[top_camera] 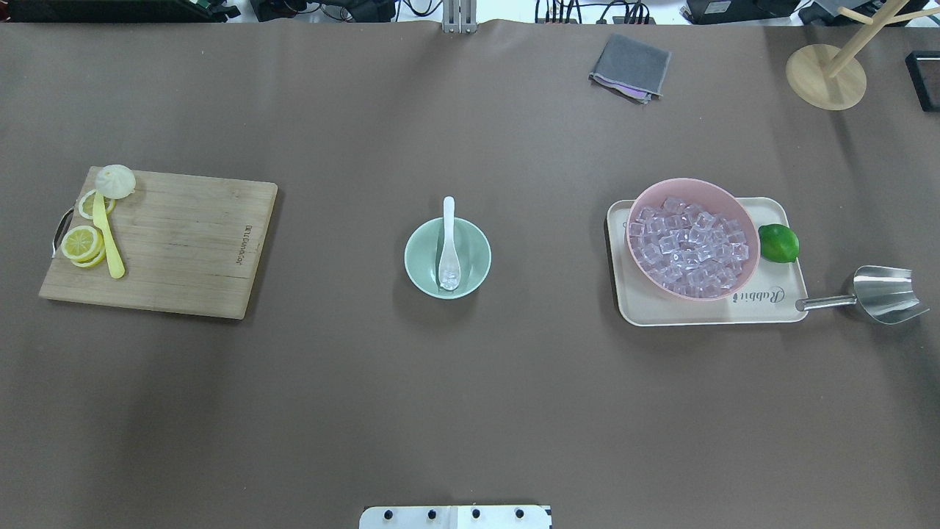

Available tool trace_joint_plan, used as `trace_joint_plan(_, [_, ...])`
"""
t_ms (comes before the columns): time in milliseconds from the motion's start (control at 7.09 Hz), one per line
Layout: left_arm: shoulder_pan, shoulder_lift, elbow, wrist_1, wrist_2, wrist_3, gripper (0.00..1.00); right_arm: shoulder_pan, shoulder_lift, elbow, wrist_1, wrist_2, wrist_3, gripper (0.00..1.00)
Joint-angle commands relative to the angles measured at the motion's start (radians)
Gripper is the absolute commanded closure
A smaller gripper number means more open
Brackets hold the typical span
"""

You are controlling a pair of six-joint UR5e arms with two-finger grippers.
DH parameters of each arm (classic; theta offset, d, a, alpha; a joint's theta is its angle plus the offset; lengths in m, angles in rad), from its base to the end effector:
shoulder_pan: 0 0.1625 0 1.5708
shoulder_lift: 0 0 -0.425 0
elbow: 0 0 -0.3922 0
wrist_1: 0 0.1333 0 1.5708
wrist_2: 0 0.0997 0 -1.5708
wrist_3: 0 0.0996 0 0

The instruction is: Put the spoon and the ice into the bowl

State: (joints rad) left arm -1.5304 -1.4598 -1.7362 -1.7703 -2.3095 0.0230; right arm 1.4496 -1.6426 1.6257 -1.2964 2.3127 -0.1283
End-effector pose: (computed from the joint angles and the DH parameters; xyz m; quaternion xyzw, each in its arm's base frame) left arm -0.0476 -0.4618 0.6098 0.1150 0.3591 0.0750 0.9231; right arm 0.0079 -0.4812 0.6386 0.1209 -0.3591 -0.1612 0.9113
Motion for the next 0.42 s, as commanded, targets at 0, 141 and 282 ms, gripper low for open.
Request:
trace_joint_plan(0, [-0.01, 0.001, -0.011, 0.0, 0.001, 0.0, 0.01, 0.0, -0.009, 0.008, 0.0, 0.001, -0.001, 0.0])
trace_joint_plan(141, [-0.01, -0.001, -0.016, 0.0, -0.001, 0.0, 0.01, 0.0, -0.02, 0.014, 0.002, 0.002, -0.004, 0.0])
trace_joint_plan(282, [-0.01, -0.002, -0.017, -0.001, -0.001, 0.0, 0.01, 0.0, -0.019, 0.011, 0.0, 0.002, -0.004, 0.0])
